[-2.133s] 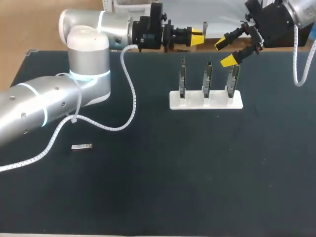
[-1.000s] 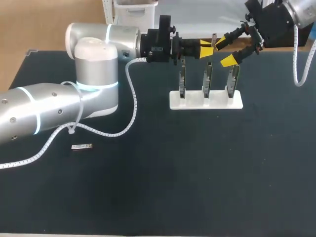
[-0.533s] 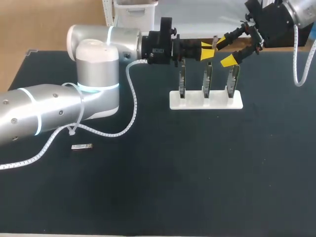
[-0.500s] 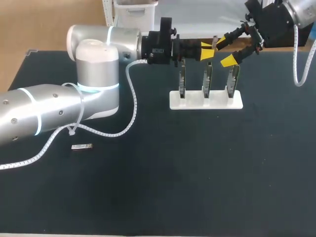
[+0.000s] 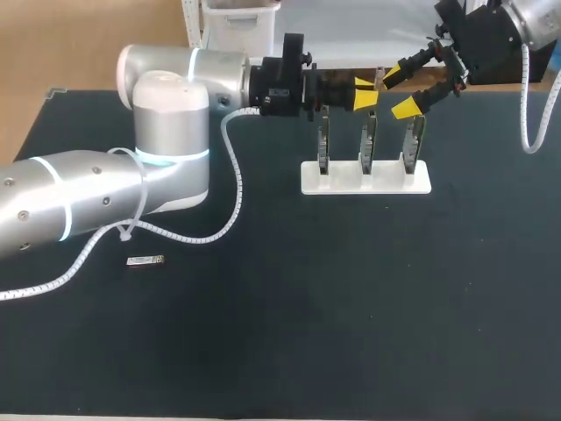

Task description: Pick up the optical module with the left hand, and insert it into the network port with the right hand.

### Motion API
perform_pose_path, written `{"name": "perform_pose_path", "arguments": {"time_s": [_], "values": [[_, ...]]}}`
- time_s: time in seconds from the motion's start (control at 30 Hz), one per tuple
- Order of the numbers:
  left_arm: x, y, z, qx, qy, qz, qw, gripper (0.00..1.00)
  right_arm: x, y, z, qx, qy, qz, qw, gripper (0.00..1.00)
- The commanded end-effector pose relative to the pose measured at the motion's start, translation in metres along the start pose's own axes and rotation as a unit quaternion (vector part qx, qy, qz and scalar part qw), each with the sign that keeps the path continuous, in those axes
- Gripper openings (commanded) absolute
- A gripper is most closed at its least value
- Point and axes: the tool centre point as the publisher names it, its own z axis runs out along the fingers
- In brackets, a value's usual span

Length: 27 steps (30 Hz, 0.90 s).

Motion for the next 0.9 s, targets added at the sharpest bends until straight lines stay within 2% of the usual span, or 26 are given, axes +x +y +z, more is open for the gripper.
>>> {"name": "perform_pose_path", "arguments": {"time_s": [0.03, 0.9], "values": [[0.0026, 0.0001, -0.0003, 0.000, 0.000, 0.000, 1.000, 0.00, 0.0002, 0.0018, 0.0001, 0.002, 0.000, -0.001, 1.000, 1.00], [0.0044, 0.0007, 0.0001, -0.016, -0.001, -0.005, 1.000, 0.00, 0.0002, 0.0018, 0.0001, 0.002, 0.000, -0.001, 1.000, 1.00]]}}
